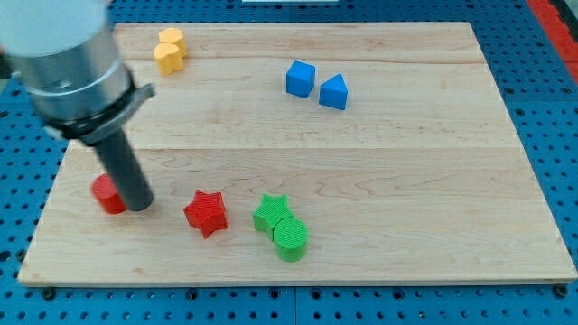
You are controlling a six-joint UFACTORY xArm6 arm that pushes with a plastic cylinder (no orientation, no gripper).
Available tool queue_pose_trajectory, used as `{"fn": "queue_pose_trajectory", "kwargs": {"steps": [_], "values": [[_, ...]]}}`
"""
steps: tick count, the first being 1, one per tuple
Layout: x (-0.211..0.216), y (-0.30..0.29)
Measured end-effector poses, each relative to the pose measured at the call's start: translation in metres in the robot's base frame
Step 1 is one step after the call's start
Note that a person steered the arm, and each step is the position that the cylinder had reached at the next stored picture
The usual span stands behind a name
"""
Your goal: Move the red star closer to the red circle
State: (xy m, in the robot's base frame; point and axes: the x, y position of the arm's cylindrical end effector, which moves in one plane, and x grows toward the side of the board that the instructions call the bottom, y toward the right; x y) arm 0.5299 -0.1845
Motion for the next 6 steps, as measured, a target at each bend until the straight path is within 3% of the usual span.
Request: {"fn": "queue_pose_trajectory", "kwargs": {"steps": [1,2,3,4,6], "values": [[-0.045,0.0],[-0.047,0.014],[-0.044,0.118],[-0.01,0.151],[0.012,0.049]]}}
